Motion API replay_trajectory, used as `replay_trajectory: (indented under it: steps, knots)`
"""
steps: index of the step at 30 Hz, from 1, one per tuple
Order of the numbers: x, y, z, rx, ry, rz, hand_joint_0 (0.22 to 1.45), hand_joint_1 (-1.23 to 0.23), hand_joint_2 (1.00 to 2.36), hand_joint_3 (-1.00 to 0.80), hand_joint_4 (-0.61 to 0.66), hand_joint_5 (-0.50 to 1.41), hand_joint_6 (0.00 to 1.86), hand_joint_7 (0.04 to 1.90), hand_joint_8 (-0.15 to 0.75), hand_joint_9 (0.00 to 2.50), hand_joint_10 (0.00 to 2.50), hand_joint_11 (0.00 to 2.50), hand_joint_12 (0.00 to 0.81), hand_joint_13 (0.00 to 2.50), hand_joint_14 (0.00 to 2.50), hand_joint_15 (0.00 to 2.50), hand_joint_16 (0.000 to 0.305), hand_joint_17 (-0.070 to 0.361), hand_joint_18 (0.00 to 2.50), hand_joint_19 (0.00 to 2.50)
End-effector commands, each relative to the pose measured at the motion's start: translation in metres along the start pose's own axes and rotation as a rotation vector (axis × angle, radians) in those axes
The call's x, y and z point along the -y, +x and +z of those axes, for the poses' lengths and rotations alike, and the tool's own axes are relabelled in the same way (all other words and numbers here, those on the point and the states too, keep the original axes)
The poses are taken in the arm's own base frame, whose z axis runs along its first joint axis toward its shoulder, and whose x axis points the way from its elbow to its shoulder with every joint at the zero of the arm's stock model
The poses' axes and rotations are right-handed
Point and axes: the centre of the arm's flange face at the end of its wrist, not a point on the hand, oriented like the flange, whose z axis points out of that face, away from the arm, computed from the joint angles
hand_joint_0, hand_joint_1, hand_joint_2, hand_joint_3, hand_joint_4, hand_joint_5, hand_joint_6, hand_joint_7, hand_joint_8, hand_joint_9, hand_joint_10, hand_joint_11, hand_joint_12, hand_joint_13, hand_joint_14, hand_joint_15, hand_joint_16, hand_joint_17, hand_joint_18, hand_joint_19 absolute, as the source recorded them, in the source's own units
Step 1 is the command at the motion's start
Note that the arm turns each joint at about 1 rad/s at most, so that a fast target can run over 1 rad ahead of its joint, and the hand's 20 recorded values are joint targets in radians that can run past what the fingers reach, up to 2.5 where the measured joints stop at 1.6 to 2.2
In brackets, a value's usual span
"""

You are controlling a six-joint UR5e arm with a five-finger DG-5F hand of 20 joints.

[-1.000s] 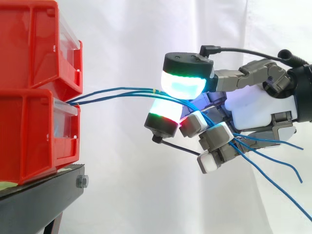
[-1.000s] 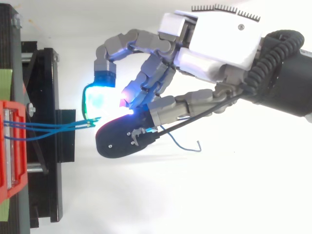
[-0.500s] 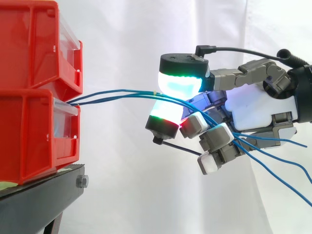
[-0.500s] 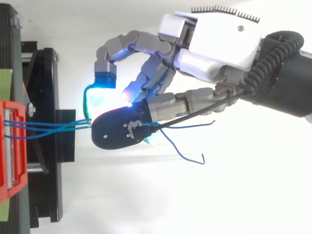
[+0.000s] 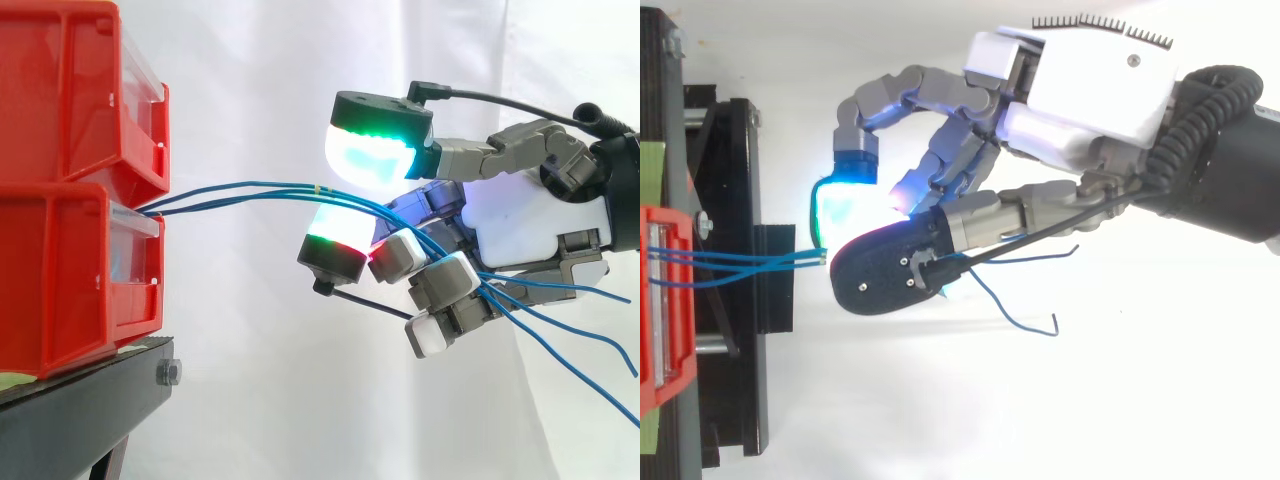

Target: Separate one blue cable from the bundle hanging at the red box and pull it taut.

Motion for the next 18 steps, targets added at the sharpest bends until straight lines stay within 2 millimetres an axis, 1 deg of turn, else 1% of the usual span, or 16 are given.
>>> replay_trajectory:
  steps: [1, 2, 3, 5, 6, 11, 12, 13, 15, 17, 18]
  knots:
    - [-0.0002, -0.0001, -0.0001, 0.0, 0.0, 0.004, 0.6, -0.77, 1.0, -0.49, 0.18, -0.17, 0.78, 1.21, 0.359, 1.17, 0.02, 1.0, 0.428, 1.24, 0.03, 0.9, 0.05, 0.113, 1.03, 0.71]
    - [0.0008, 0.0012, 0.0, -0.002, 0.001, 0.003, 0.63, -0.78, 1.01, -0.37, 0.17, -0.17, 0.79, 1.22, 0.357, 1.17, 0.02, 1.01, 0.428, 1.24, 0.03, 0.9, 0.05, 0.112, 1.02, 0.7]
    - [0.0008, 0.0012, 0.0, -0.002, 0.001, 0.004, 0.61, -0.77, 1.02, -0.2, 0.13, -0.17, 0.82, 1.24, 0.353, 1.16, 0.02, 1.01, 0.43, 1.23, 0.03, 0.91, 0.05, 0.113, 1.01, 0.71]
    - [-0.0002, 0.001, -0.0003, -0.002, 0.0, 0.005, 0.6, -0.76, 1.02, -0.12, 0.14, -0.18, 0.83, 1.23, 0.355, 1.14, 0.02, 1.0, 0.429, 1.22, 0.03, 0.9, 0.05, 0.113, 1.01, 0.72]
    - [-0.0002, 0.001, -0.0003, -0.002, 0.0, 0.008, 0.6, -0.75, 1.02, -0.11, 0.15, -0.18, 0.84, 1.2, 0.365, 1.14, 0.02, 0.98, 0.441, 1.24, 0.03, 0.89, 0.053, 0.119, 1.04, 0.7]
    - [0.0004, 0.0021, -0.0007, -0.003, 0.001, 0.015, 0.62, -0.76, 1.02, -0.14, 0.15, -0.19, 0.83, 1.19, 0.347, 1.1, 0.02, 1.0, 0.431, 1.21, 0.03, 0.89, 0.051, 0.115, 1.01, 0.71]
    - [-0.0003, 0.0022, -0.0005, -0.003, 0.0, 0.016, 0.63, -0.76, 1.02, -0.18, 0.17, -0.19, 0.83, 1.17, 0.346, 1.09, 0.02, 1.0, 0.43, 1.2, 0.03, 0.89, 0.051, 0.115, 1.0, 0.7]
    - [-0.0004, 0.0033, -0.0008, -0.005, 0.0, 0.015, 0.61, -0.77, 1.02, -0.29, 0.18, -0.19, 0.83, 1.17, 0.345, 1.09, 0.02, 1.0, 0.427, 1.2, 0.03, 0.89, 0.051, 0.115, 1.0, 0.7]
    - [0.0004, 0.0032, -0.0009, -0.005, 0.001, 0.016, 0.58, -0.73, 1.01, -0.41, 0.18, -0.19, 0.83, 1.15, 0.346, 1.1, 0.02, 1.0, 0.431, 1.2, 0.03, 0.89, 0.051, 0.116, 1.0, 0.7]
    - [-0.0004, 0.0033, -0.0008, -0.005, 0.0, 0.018, 0.57, -0.69, 1.0, -0.5, 0.19, -0.19, 0.83, 1.12, 0.356, 1.12, 0.02, 0.98, 0.433, 1.21, 0.03, 0.89, 0.052, 0.116, 1.0, 0.71]
    - [-0.0004, 0.0033, -0.0008, -0.005, 0.0, 0.018, 0.57, -0.68, 1.0, -0.5, 0.18, -0.19, 0.82, 1.12, 0.354, 1.13, 0.02, 0.98, 0.432, 1.22, 0.03, 0.89, 0.052, 0.116, 1.01, 0.71]
